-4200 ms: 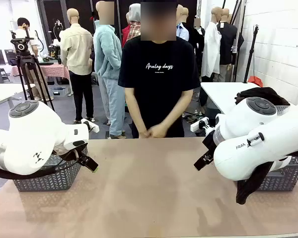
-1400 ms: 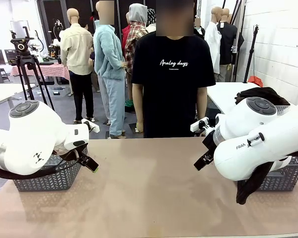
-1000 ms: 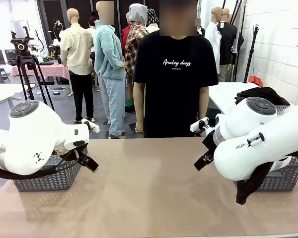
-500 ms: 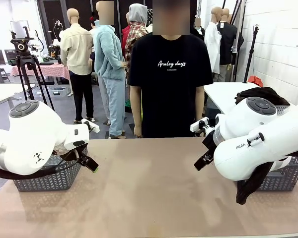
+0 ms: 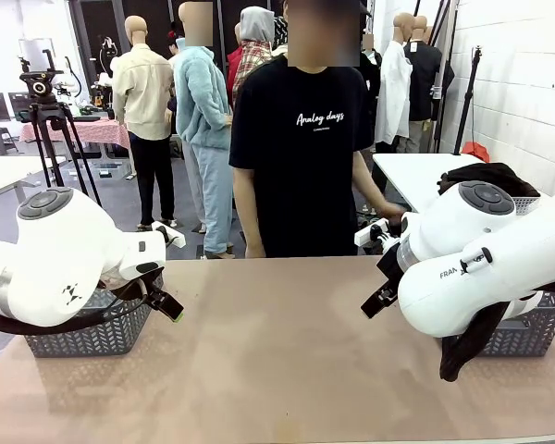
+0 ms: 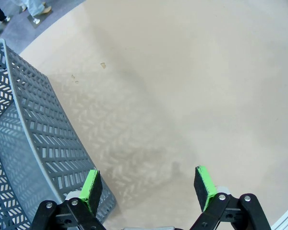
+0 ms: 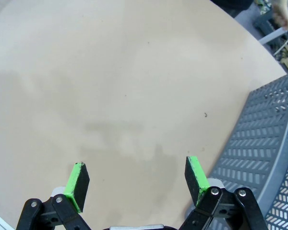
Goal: Sort the tops and bottoms.
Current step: Lift clothes from the center of the table with your left hand.
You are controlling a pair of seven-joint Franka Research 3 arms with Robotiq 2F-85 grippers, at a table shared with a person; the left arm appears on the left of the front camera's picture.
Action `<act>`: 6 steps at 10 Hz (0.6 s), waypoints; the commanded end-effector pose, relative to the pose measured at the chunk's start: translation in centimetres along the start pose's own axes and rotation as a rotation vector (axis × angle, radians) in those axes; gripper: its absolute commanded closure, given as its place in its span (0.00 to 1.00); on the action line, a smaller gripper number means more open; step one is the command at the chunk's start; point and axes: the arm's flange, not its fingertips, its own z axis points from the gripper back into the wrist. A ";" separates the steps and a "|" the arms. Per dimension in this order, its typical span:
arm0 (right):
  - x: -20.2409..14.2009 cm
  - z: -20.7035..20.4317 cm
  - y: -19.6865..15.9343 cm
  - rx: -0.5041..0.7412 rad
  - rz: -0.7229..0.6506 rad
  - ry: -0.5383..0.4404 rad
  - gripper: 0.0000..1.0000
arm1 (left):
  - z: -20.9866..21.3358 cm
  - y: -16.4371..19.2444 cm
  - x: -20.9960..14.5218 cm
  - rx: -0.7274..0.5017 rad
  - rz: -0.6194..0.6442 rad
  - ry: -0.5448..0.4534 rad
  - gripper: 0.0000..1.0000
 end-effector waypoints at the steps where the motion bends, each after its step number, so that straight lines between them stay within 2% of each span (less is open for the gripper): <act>1: 0.0 0.0 0.0 0.000 -0.002 0.000 0.00 | 0.0 0.1 0.0 0.000 0.002 0.000 0.00; 6: 0.0 0.0 0.0 0.000 -0.002 0.000 0.00 | 0.0 0.1 0.0 0.000 0.002 0.000 0.00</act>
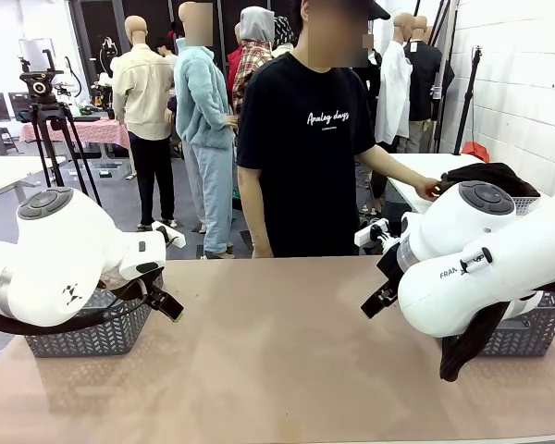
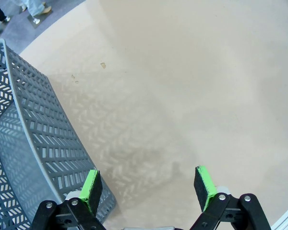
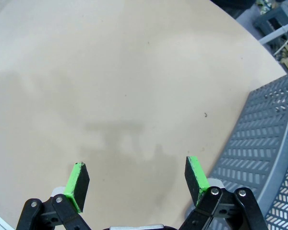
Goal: Sort the tops and bottoms.
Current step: Lift clothes from the center of the table with your left hand.
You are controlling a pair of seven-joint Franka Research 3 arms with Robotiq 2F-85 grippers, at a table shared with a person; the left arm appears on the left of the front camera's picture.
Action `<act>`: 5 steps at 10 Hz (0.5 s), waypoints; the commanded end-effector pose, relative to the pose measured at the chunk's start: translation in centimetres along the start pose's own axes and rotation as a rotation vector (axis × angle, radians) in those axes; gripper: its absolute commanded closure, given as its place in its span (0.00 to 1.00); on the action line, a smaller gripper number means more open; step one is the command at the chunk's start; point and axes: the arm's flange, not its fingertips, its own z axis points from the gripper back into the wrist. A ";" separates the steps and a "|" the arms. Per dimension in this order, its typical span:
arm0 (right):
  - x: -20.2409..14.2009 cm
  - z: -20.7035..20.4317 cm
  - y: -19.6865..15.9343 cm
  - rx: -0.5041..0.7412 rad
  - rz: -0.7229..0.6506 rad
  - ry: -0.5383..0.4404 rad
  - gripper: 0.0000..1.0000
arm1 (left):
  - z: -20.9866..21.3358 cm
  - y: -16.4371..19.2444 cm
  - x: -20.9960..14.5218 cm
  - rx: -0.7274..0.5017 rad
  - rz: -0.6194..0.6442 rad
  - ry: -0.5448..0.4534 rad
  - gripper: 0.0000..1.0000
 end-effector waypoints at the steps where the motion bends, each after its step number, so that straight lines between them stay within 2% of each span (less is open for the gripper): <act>1: 0.0 0.0 0.0 0.000 -0.002 0.000 0.00 | 0.0 0.1 0.0 0.000 0.003 0.000 0.00; 5: 0.0 0.0 0.0 0.000 -0.002 0.000 0.00 | 0.0 0.1 0.0 0.000 0.003 0.000 0.00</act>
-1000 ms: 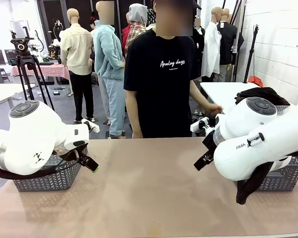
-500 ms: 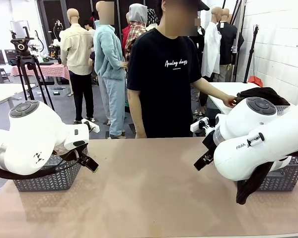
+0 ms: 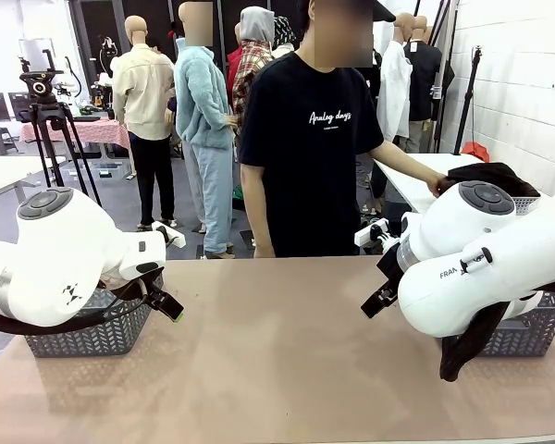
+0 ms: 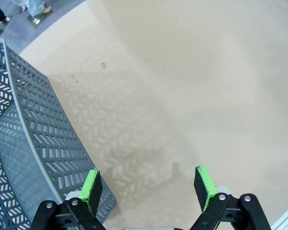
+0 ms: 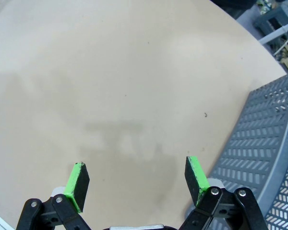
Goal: Sort the tops and bottoms.
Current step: Lift clothes from the center of the table with your left hand.
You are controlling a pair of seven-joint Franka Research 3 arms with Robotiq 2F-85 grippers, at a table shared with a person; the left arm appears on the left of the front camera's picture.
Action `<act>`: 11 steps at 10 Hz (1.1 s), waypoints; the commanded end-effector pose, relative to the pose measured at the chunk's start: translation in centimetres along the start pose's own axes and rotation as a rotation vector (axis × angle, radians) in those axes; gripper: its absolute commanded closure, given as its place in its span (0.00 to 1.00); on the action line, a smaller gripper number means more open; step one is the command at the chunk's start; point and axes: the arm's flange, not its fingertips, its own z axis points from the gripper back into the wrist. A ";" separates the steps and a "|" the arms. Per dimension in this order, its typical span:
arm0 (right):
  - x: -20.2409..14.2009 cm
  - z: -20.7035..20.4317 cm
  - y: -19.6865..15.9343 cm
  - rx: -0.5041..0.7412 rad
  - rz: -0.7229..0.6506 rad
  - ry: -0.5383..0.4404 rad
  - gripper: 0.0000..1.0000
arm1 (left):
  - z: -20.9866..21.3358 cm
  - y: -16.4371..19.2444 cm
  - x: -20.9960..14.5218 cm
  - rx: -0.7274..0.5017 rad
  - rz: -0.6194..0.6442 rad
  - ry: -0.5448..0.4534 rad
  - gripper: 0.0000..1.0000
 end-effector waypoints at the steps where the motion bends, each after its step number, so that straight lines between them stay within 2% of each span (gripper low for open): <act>1: 0.0 0.0 0.0 0.000 -0.002 0.000 0.00 | 0.0 0.1 0.0 0.000 0.003 0.000 0.00; 11: 0.0 0.0 0.0 0.000 -0.002 0.000 0.00 | 0.0 0.1 0.0 0.000 0.003 0.000 0.00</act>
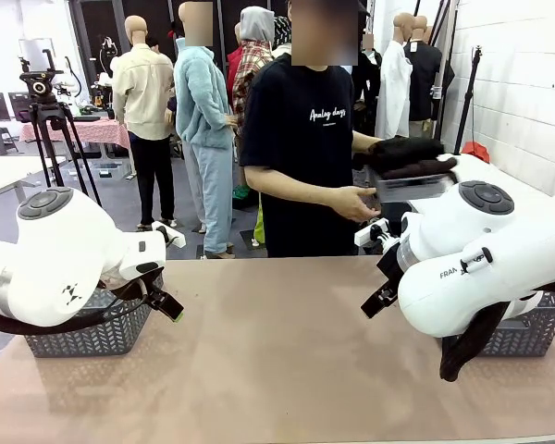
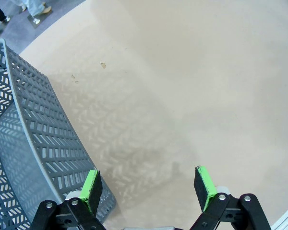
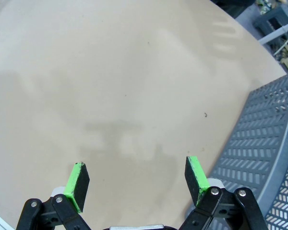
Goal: Sort the tops and bottoms.
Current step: Lift clothes from the center of the table with your left hand.
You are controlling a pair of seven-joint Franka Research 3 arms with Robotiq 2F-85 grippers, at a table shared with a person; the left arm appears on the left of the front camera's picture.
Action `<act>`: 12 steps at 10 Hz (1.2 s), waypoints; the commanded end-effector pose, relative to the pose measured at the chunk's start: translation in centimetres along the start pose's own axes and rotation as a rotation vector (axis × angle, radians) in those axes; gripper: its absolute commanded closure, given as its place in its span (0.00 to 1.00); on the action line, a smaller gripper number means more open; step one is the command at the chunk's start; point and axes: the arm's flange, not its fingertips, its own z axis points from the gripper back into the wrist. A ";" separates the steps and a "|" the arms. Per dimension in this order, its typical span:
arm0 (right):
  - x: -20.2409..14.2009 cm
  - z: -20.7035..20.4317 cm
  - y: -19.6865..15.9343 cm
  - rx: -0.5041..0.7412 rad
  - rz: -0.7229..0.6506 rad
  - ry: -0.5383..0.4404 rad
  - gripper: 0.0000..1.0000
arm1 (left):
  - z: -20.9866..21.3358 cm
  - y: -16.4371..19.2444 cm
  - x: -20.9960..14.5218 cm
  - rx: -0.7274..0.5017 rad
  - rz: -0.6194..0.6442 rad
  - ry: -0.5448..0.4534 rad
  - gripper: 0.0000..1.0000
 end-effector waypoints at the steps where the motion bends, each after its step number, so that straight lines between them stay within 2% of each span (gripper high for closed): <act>1: 0.0 0.0 0.0 0.000 -0.002 0.000 0.00 | 0.0 0.1 0.0 0.000 0.003 0.000 0.00; 6: 0.0 0.0 0.0 0.000 0.000 0.000 0.00 | 0.0 0.0 0.0 0.000 0.000 0.000 0.00; 7: 0.1 1.5 1.1 -0.024 0.026 0.005 0.00 | 2.6 0.6 0.4 0.007 -0.017 -0.012 0.00; 10: -0.3 7.5 3.5 0.051 0.023 -0.083 0.00 | 9.0 2.1 0.1 0.029 0.057 -0.053 0.00; 12: -0.5 12.6 4.0 0.047 0.033 -0.133 0.00 | 12.6 4.3 -0.4 0.019 0.052 -0.023 0.00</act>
